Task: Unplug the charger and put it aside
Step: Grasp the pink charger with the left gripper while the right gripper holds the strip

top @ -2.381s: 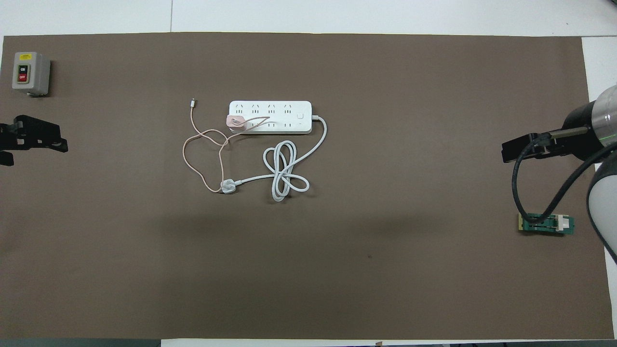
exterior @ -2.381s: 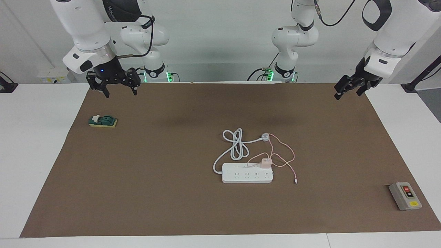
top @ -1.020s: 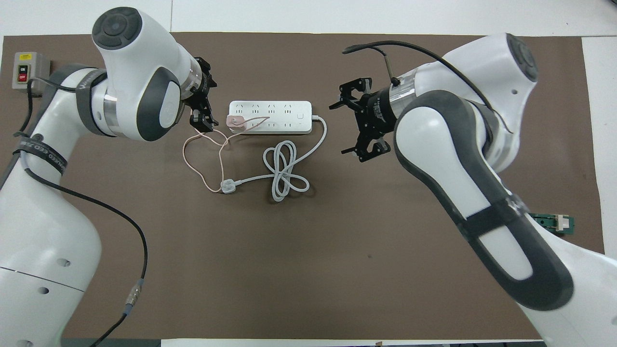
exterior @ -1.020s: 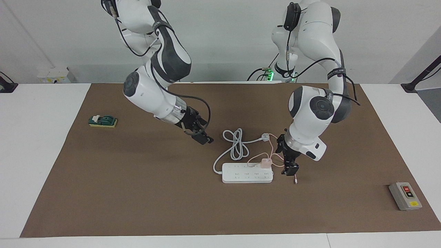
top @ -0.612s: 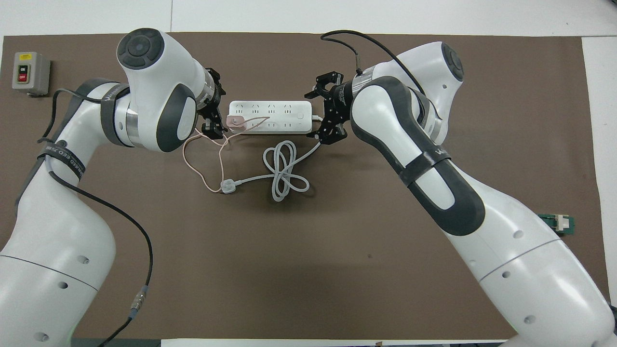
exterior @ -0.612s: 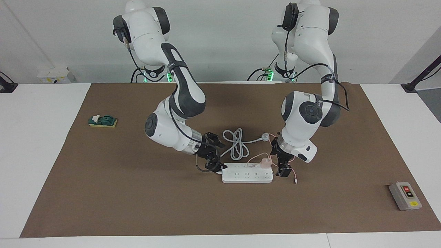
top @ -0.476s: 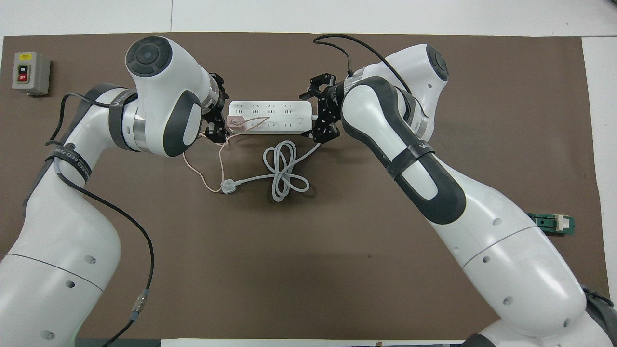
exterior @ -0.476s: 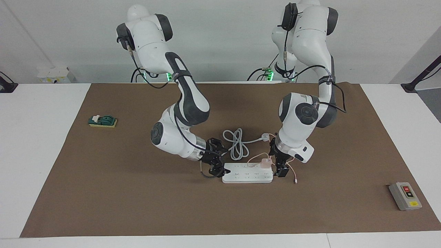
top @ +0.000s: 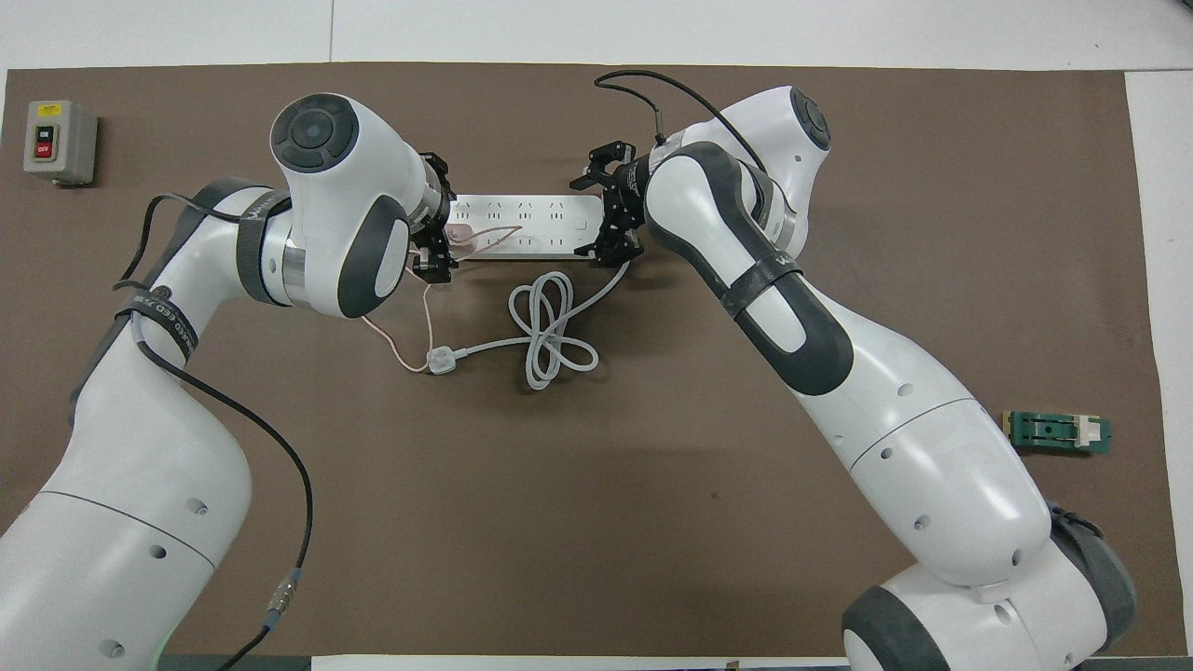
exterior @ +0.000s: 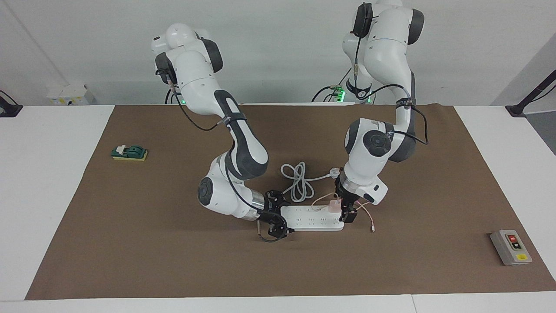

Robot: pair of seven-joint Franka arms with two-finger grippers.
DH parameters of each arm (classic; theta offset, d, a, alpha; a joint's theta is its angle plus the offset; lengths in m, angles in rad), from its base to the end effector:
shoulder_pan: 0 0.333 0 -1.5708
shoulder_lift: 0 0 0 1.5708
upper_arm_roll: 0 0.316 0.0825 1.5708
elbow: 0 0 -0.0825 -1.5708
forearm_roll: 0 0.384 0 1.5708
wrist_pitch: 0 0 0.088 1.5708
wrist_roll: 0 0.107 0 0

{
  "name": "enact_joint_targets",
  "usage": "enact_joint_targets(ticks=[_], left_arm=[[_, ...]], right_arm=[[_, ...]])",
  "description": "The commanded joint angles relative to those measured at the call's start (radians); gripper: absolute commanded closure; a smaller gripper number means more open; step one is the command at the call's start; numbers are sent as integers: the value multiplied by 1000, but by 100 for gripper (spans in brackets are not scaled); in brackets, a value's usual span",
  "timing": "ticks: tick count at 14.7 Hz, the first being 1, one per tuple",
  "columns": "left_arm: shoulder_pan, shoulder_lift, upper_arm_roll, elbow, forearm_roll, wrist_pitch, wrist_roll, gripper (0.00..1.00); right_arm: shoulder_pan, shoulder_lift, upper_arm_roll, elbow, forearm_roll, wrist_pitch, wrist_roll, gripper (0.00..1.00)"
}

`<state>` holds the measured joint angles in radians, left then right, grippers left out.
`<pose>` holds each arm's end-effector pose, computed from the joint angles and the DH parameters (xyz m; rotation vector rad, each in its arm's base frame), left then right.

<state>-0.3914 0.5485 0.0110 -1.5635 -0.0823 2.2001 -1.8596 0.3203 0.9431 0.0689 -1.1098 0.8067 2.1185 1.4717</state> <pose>0.6521 -0.2651 0.3338 2.1967 2.0938 -0.0277 0.7206 0.3114 0.2611 -1.8314 1.7599 0.7537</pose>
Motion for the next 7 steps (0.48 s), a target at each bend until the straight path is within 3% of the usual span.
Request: enact_joint_targets(ticks=[1,2,7], left_arm=[[-20,-38,14,-52,42,21,-19,95],[-26,-39,14,-53,42,21,-19,100],[-26,-39,14,-55,45,23,-19,100]], right_arm=[[-1,31,0,41,3,-12,-25,0],[-1,33,0,39,3,-11,-27,0],[-4,29,28,39,14,-81,-25,0]])
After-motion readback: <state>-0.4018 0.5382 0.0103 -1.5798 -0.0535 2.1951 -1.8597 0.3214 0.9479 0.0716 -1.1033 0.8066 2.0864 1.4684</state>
